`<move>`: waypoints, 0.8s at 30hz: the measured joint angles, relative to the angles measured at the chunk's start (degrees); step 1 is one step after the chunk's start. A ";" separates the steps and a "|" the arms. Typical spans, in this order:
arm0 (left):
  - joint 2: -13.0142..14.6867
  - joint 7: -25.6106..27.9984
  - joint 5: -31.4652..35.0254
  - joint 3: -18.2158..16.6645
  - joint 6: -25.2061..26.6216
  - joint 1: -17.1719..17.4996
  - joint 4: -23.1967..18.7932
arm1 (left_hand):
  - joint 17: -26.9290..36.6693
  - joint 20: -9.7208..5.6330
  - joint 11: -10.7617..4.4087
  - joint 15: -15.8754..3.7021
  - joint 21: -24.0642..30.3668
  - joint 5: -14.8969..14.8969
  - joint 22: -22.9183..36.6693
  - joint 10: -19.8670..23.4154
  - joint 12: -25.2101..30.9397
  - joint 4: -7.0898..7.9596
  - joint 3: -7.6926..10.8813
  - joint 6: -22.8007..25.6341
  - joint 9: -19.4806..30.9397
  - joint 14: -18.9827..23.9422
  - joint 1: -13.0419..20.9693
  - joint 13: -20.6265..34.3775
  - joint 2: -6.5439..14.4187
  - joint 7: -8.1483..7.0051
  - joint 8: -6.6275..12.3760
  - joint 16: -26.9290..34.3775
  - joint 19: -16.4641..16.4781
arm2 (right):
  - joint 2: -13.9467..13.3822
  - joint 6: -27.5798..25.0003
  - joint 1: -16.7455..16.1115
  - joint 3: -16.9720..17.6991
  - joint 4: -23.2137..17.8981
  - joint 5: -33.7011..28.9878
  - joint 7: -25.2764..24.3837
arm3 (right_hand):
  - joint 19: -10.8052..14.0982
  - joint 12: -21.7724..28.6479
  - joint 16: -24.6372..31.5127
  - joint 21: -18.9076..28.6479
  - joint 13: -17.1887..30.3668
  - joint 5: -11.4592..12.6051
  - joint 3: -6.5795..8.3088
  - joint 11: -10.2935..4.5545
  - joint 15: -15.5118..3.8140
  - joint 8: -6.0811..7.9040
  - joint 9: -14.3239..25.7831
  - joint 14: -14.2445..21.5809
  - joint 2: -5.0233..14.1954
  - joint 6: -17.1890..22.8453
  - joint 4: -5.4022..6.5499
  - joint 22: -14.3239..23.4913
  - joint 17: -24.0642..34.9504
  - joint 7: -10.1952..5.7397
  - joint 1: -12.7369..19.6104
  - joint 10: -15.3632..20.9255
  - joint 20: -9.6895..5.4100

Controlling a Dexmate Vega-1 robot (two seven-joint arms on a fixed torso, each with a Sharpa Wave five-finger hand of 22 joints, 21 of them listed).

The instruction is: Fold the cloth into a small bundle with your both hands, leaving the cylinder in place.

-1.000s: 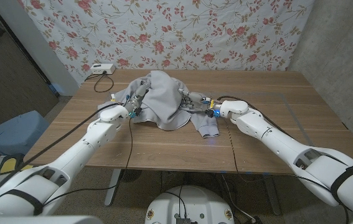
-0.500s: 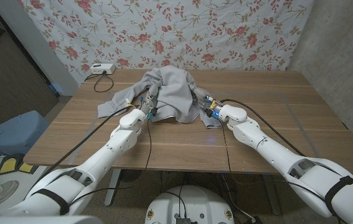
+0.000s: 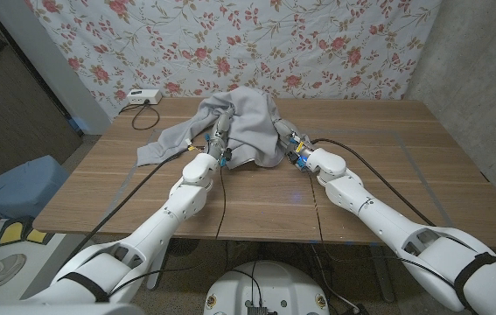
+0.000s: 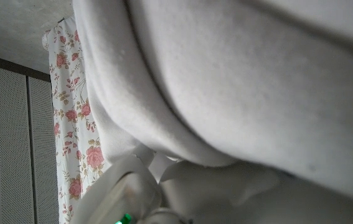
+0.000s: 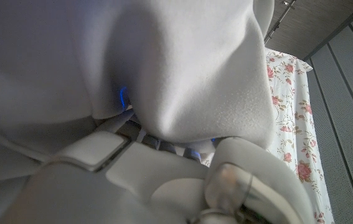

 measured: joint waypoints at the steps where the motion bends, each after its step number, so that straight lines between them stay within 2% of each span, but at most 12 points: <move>1: 0.32 1.45 1.03 0.02 0.56 0.27 -1.04 | 0.00 0.00 0.12 0.00 0.00 0.00 0.00 0.12 0.01 -0.07 0.07 0.00 0.00 0.00 0.44 0.01 -0.11 0.00 0.26 0.00 0.00 | 0.02 0.15 0.14 0.00 0.03 -0.05 0.05 | 0.82 0.00 0.16 0.01 0.00 -0.31 0.16 0.00 0.00 0.00 0.00 0.00 -0.05 0.00 -0.15 0.01 0.01 0.00 -0.05 0.00 0.82; 3: 1.25 3.94 2.77 0.55 1.48 0.98 -3.88 | 0.00 0.01 0.31 0.00 0.00 0.00 0.02 0.31 0.02 -0.40 0.40 0.15 -0.03 0.00 0.77 0.02 0.21 -0.07 0.45 0.01 0.01 | 0.04 0.48 0.44 0.00 0.09 -0.07 0.72 | 2.65 0.00 0.25 1.35 0.00 -0.54 0.66 0.00 0.00 -0.02 0.00 0.01 -0.05 0.11 -0.01 0.08 0.13 -0.11 -0.05 0.00 2.64; 6: 2.45 7.53 5.30 0.96 3.09 1.89 -7.65 | -0.05 0.15 0.38 0.62 0.00 -0.56 0.13 0.40 0.03 -0.95 0.93 0.60 -0.16 0.62 1.49 0.03 0.47 -0.09 0.57 0.23 -0.06 | 0.04 0.66 0.92 0.00 0.21 -0.07 1.76 | 5.63 0.01 0.46 2.90 0.00 -1.35 2.61 0.00 0.08 -0.09 -0.01 0.11 -0.54 0.11 -0.61 0.26 0.27 -0.11 0.29 0.01 5.62; 7: 2.79 9.98 7.15 0.96 4.30 2.17 -8.88 | -0.07 0.57 0.85 1.27 0.00 -0.86 4.24 0.87 0.04 -1.30 0.89 0.89 -0.20 1.04 1.49 0.03 0.47 -0.04 0.89 0.43 -0.48 | 0.04 0.83 1.57 -0.03 0.23 -0.05 2.78 | 6.90 0.01 0.47 3.43 0.00 -1.74 3.24 0.00 0.07 -0.13 -0.02 0.11 -0.89 0.11 -1.02 0.36 0.27 -0.11 0.64 0.01 6.87; 8: 3.18 12.69 9.26 0.96 5.87 2.52 -10.38 | -0.07 0.88 1.11 1.80 0.00 -0.95 6.49 1.13 0.04 -1.65 0.71 1.12 -0.24 1.36 1.58 0.03 0.54 -0.01 0.91 0.44 -0.76 | 0.04 0.83 1.83 -0.05 0.23 0.06 3.37 | 8.99 0.01 0.47 3.67 0.00 -2.13 3.67 0.00 -0.02 -0.15 -0.02 0.22 -1.34 0.09 -1.44 0.36 0.27 -0.09 0.83 0.00 6.91; 10: 3.84 14.04 10.38 0.96 6.73 3.04 -12.63 | -0.07 1.80 2.01 2.29 0.00 -1.13 8.04 2.03 0.05 -2.31 0.70 2.03 -0.24 1.85 2.24 0.04 0.78 0.52 1.00 0.48 -0.03 | 0.00 0.84 2.34 -0.11 0.23 0.52 4.86 | 10.75 0.01 0.48 4.03 0.00 -2.49 4.29 0.00 0.04 -0.49 -0.02 0.27 -2.30 -0.36 -2.07 0.35 0.16 0.33 1.31 0.00 7.19; 11: 4.03 15.44 11.52 0.96 7.63 3.19 -13.46 | -0.07 1.89 2.10 2.39 -0.01 -1.37 8.04 2.12 0.06 -2.42 0.71 2.30 -0.24 1.94 2.24 0.04 0.78 0.44 1.01 0.51 0.05 | 0.00 0.83 2.34 -0.11 0.23 0.65 5.15 | 11.34 0.01 0.48 4.09 0.00 -2.51 4.47 0.00 0.71 -0.61 -0.02 0.95 -2.54 -0.56 -2.29 0.33 -0.02 0.53 1.55 0.01 7.00; 16: 5.52 21.15 16.65 0.98 12.01 4.52 -19.71 | -0.16 1.88 2.42 1.92 -0.17 -1.38 8.04 2.46 2.02 -3.70 0.67 3.99 -0.09 2.82 2.99 0.05 1.08 -0.01 1.64 0.71 0.08 | -0.28 -0.74 3.24 -0.11 -0.33 3.81 9.42 | 12.53 0.01 0.48 4.21 0.00 -2.96 4.83 0.00 1.07 -1.04 -0.02 2.51 -2.89 -0.80 -3.26 0.16 -0.40 0.70 1.91 0.00 6.15; 19: 6.09 24.40 20.24 0.99 15.16 4.95 -22.63 | -0.16 1.88 2.82 1.42 -0.19 -1.38 8.03 3.41 2.68 -4.59 1.09 4.82 0.32 3.35 3.82 0.05 1.30 -0.18 1.91 0.85 0.08 | -0.31 -3.38 3.81 0.32 -0.61 6.85 12.43 | 15.46 0.01 0.47 5.04 0.00 -3.54 5.23 0.00 0.93 -1.10 -0.19 4.61 -2.87 -1.08 -3.65 0.23 -0.40 0.62 1.93 0.01 6.01; 21: 6.39 25.14 21.31 1.02 16.17 5.17 -24.25 | -0.16 1.88 2.25 1.25 -0.18 -1.72 8.03 5.30 3.13 -4.99 1.49 5.32 0.32 3.98 4.57 0.09 1.39 -0.28 2.03 0.85 0.08 | -0.31 -5.59 4.01 0.45 -0.61 8.84 14.75 | 17.52 0.02 0.47 5.85 0.00 -3.74 5.73 0.00 1.57 -1.10 -0.19 5.89 -2.55 -1.40 -3.80 0.33 -0.28 0.91 2.22 0.01 6.03; 22: 6.55 26.32 23.03 1.06 17.78 5.25 -25.11 | -0.16 1.88 1.31 1.04 -0.18 -1.83 8.02 6.78 3.41 -5.24 1.56 5.63 0.29 4.19 4.73 0.43 1.46 -0.17 2.05 0.85 0.08 | -0.34 -6.86 4.39 0.58 -0.62 9.89 15.88 | 18.46 0.03 0.46 6.16 0.01 -3.74 5.88 0.00 1.75 -1.10 -0.19 7.52 -2.55 -1.50 -3.74 0.37 -0.13 1.02 2.22 0.01 6.00; 24: 6.92 27.73 25.42 1.46 20.18 5.32 -26.81 | -0.15 1.87 0.70 0.83 -0.18 -1.83 7.94 7.67 3.73 -5.54 1.56 6.02 0.19 4.41 4.96 0.70 1.68 -0.02 2.06 0.85 0.07 | -0.40 -9.89 4.89 0.76 -0.61 12.13 18.37 | 19.79 0.04 0.46 6.63 0.01 -3.81 6.33 0.01 2.06 -1.10 -0.20 7.98 -2.16 -1.81 -4.11 0.41 -0.10 1.32 2.58 0.02 6.14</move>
